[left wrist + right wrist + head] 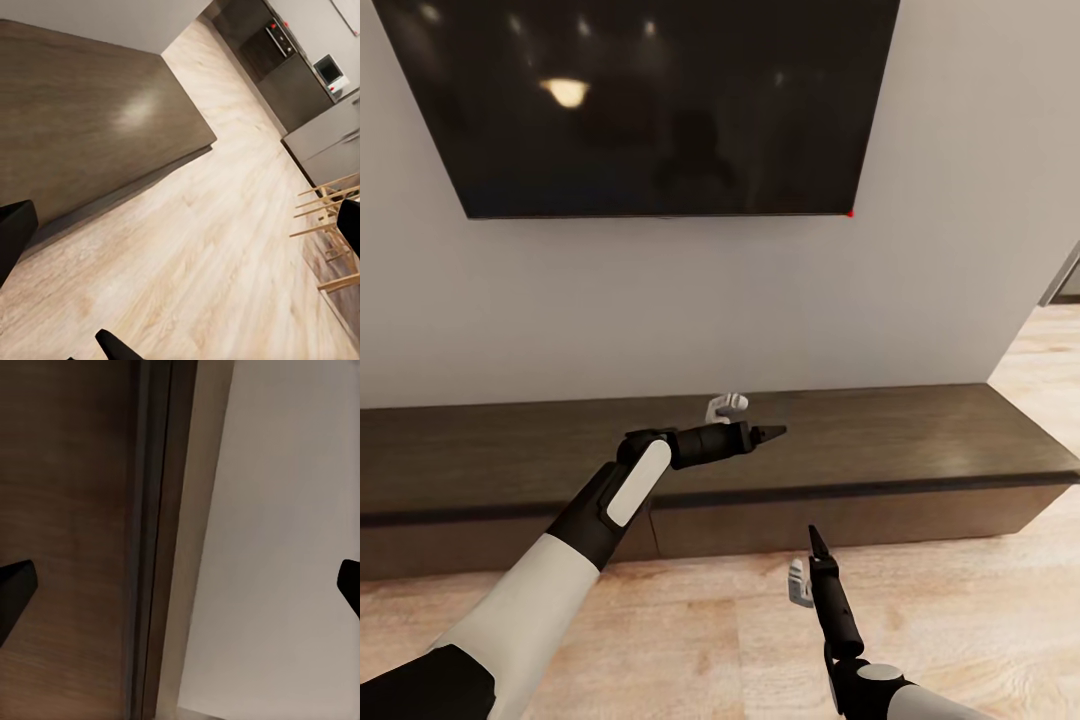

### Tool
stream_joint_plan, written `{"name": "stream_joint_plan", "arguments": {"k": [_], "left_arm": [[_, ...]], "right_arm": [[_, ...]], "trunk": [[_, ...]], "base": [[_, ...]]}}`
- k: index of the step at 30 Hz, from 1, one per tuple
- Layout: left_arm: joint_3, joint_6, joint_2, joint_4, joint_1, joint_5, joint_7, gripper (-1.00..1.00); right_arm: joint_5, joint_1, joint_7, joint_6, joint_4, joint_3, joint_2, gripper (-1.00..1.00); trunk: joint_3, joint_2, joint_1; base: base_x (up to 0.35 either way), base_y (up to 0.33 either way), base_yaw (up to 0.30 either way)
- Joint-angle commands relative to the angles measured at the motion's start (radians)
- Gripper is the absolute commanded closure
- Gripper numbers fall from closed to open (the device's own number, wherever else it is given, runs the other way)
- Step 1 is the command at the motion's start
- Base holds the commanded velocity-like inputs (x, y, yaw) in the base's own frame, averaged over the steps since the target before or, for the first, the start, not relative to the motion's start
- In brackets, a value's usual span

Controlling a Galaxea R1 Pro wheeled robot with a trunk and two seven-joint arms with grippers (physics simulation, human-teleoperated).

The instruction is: Place each of the two pumpkins and all three candles from the living room inside a cabinet in the living room (use any cabinet), then make sure every cabinet is closed, and position the cauldron so it is next to a table in the living room.

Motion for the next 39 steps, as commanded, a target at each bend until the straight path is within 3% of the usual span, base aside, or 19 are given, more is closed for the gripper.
{"name": "stream_joint_plan", "arguments": {"k": [1, 25, 30, 39], "left_arm": [[0.0, 0.0, 0.0, 0.0, 0.0, 0.0, 0.0, -1.0], [0.0, 0.001, -0.001, 0.0, 0.0, 0.0, 0.0, -1.0], [0.0, 0.001, -0.001, 0.0, 0.0, 0.0, 0.0, -1.0], [0.0, 0.002, -0.001, 0.0, 0.0, 0.0, 0.0, -1.0]], "right_arm": [[0.0, 0.0, 0.0, 0.0, 0.0, 0.001, 0.0, -1.0], [0.0, 0.0, -0.015, -0.015, -0.004, 0.002, 0.001, -1.0], [0.001, 0.0, -0.063, -0.04, -0.004, 0.002, 0.0, -1.0], [0.0, -0.004, -0.073, -0.062, -0.004, 0.001, -0.003, -1.0]], "trunk": [[-0.003, -0.007, 0.004], [-0.078, -0.175, 0.096], [-0.094, -0.21, 0.115], [-0.122, -0.273, 0.15]], "base": [[0.0, 0.0, 0.0], [0.0, 0.0, 0.0], [0.0, 0.0, 0.0], [0.0, 0.0, 0.0]]}}
